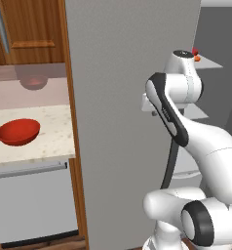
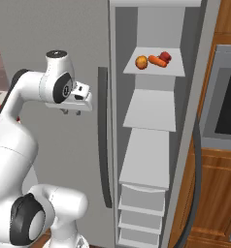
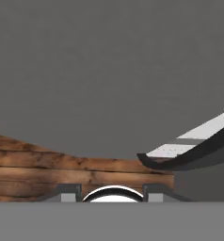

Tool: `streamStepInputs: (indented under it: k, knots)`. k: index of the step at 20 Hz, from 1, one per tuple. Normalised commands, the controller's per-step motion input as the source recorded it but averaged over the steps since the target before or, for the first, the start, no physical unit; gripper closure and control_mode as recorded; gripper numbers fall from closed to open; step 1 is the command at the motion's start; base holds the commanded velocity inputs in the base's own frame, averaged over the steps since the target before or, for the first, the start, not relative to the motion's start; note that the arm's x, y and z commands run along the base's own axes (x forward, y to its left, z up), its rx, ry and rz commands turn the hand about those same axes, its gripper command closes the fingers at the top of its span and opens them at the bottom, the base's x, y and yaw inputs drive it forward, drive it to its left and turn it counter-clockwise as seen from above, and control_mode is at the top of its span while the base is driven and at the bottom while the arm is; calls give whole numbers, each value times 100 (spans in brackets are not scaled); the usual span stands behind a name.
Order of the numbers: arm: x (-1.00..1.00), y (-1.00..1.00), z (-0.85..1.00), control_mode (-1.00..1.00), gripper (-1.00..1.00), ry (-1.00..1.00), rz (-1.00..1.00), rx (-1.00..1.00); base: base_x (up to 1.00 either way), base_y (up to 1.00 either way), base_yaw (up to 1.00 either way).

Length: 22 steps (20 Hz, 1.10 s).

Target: Take the carrot, peach, and bell pepper from the freezer and place them in the bowl on the counter.

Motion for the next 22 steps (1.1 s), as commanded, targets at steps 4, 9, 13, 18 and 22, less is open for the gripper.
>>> streamStepInputs:
  k: [4, 9, 13, 18, 22]
  knots:
    - [-18, 0, 0, -100, -100, 0, 0, 0, 0, 0, 0]
    - [-75, -4, 0, -100, -100, -7, 0, 0, 0, 0, 0]
    - [-94, -1, 0, -100, -100, -2, -2, 0, 0, 0, 0]
    - [-81, 0, 3, -100, -100, 0, -2, 0, 0, 0, 0]
    - [-54, -13, 4, -100, -100, 0, 0, 0, 0, 0, 0]
